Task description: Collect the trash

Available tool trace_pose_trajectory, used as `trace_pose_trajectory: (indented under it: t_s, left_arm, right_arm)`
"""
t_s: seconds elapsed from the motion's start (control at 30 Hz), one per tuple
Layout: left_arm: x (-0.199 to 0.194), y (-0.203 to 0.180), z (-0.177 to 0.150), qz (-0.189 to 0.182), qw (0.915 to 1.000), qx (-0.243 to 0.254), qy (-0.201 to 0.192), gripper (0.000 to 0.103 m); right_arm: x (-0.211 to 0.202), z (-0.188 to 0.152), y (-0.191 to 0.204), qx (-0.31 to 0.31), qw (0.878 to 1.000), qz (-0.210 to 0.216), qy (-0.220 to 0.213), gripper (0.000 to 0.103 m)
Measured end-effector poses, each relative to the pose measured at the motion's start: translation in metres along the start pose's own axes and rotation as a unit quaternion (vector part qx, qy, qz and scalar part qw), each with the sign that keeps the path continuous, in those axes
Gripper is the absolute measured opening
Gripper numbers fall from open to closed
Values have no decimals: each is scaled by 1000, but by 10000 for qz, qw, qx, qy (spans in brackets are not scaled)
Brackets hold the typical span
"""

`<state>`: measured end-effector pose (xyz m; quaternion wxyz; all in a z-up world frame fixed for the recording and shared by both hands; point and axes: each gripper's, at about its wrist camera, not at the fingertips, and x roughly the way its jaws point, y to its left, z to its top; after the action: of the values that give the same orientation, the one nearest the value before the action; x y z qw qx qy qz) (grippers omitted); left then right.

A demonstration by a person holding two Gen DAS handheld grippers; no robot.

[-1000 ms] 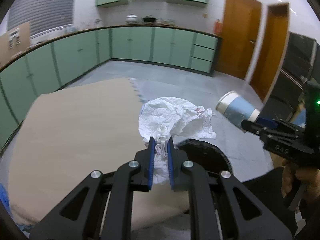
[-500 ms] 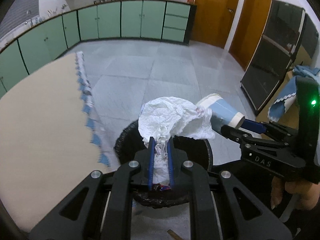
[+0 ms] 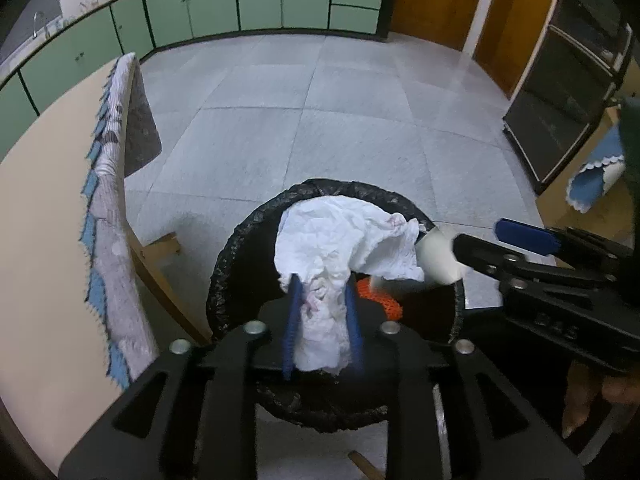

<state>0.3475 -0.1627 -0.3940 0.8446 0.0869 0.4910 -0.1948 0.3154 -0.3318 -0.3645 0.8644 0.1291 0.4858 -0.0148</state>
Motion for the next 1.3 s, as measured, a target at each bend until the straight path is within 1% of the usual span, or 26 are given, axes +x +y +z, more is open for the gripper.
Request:
trace_pose_trajectory:
  t_s: [0.17,0.23,0.33,0.43,0.47,0.5,0.53,0.67,0.73,0.77,0.8,0.87,0.9,0.97,1.1,1.23,1.3]
  left_arm:
    - [5,2,6,28,10000,-28,15,29]
    - [5,1,6,3,10000,-28,2,33]
    - [2,-1,6,-18,10000,3,-48,41]
    - [-5,-2,5,37,9999,14,-151,51]
    - [-10,-1,4,99,9997,16,-207,58]
    - [-13,0,3,148,9996,6,-257,65]
    - [-19,1,1,218,9992,-37,-321,68]
    - [-43,8,-3,221,9986,-199,-439,79]
    - [-65,14,-6,252,9975,-323,-580,85]
    - [-75,17,-8,289,9969,-379,-631,89]
    - [-87,21,-10,318,9963,-447,-668,90]
    - [-110,27,-15,372,9948,-552,-772,92]
    - [-124,30,-19,450,9935,-587,-862,95]
    - [-149,35,-25,628,9903,-673,-1038,97]
    - [-188,44,-38,827,9852,-935,-1175,97]
    - [-227,44,-51,1022,9793,-1034,-1409,97]
    - [-244,44,-56,1111,9766,-1071,-1497,97]
  right_arm:
    - [-4,0,-10,185,9998,10,-72,55]
    - [-5,0,-10,213,9997,5,-121,55]
    - [-5,2,-8,195,9997,-24,-146,55]
    - [-5,1,-9,204,9997,-50,-154,56]
    - [-5,1,-9,211,9996,-71,-168,56]
    - [-5,1,-9,217,9996,-91,-173,59]
    - [-5,1,-9,218,9996,-111,-172,61]
    - [-12,0,-3,109,9995,-192,-243,67]
    - [-18,-3,1,58,9992,-242,-309,78]
    - [-22,-5,3,42,9991,-279,-332,81]
    - [-25,-7,5,30,9990,-289,-346,84]
    - [-33,-13,9,-1,9990,-255,-361,87]
    - [-37,-17,12,-26,9990,-248,-363,88]
    - [-46,-25,21,-141,9989,-245,-370,91]
    - [-65,-34,37,-389,9978,-343,-416,96]
    - [-95,-36,52,-394,9965,-345,-658,97]
    - [-115,-35,60,-325,9940,-578,-865,97]
